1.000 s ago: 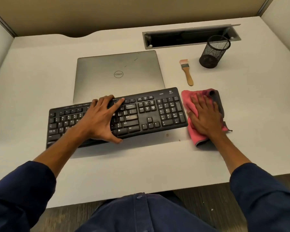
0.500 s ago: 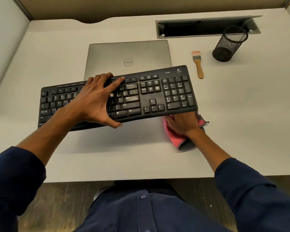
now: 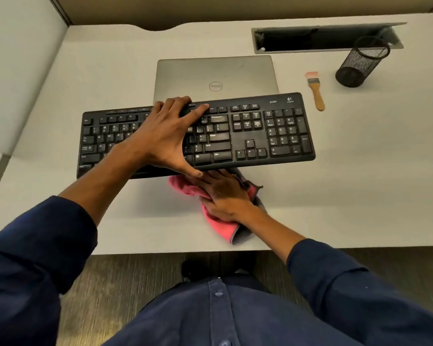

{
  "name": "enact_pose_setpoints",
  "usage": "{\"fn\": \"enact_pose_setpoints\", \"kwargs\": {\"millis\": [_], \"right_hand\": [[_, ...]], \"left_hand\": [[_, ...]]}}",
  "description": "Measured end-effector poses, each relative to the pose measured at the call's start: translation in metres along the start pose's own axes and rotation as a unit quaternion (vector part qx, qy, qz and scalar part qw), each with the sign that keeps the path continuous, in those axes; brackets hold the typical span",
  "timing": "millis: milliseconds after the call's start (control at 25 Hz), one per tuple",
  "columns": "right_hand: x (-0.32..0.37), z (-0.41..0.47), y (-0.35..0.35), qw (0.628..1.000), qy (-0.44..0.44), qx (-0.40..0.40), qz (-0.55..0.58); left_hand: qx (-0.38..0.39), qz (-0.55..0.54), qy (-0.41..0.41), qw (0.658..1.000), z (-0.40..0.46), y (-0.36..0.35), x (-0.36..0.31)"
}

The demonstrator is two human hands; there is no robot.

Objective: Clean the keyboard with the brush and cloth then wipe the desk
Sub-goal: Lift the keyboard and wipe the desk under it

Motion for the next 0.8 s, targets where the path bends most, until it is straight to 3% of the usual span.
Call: {"fn": "enact_pose_setpoints", "kwargs": {"millis": [240,440,520,600,680,800], "right_hand": [[0.075,0.034,-0.043,0.987,0.127,0.098,-0.013],[0.144,0.037,-0.071,0.959,0.238,0.095,-0.118],[0.161,0.034,-0.072,0.949,0.277,0.118,-0.097],[0.161,0.033,-0.051,0.958,0.242,0.144,0.049],[0.139,0.03,-0.011,0.97,0.139,0.1,0.171],[0.063,0.013,0.045,0.985,-0.046,0.028,0.164]], "left_hand": [[-0.005,-0.005,-0.012,1.0,-0.003,0.002,0.002],[0.0,-0.011,-0.017,1.0,-0.005,0.003,0.003],[0.005,-0.011,-0.02,1.0,-0.003,0.005,0.005],[0.009,-0.007,-0.023,1.0,-0.001,0.009,0.007],[0.007,0.001,-0.028,1.0,0.0,0.014,0.01],[-0.001,0.006,-0.027,1.0,0.004,0.024,0.018]]}}
Point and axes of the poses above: each hand's wrist, its own z-axis towards the middle knuckle, its own y-axis out of the back of the hand, x = y × z, the point moved 1 cm from there along z, towards the middle knuckle, and after that the axes turned 3 degrees about -y, right-handed, at the moved point
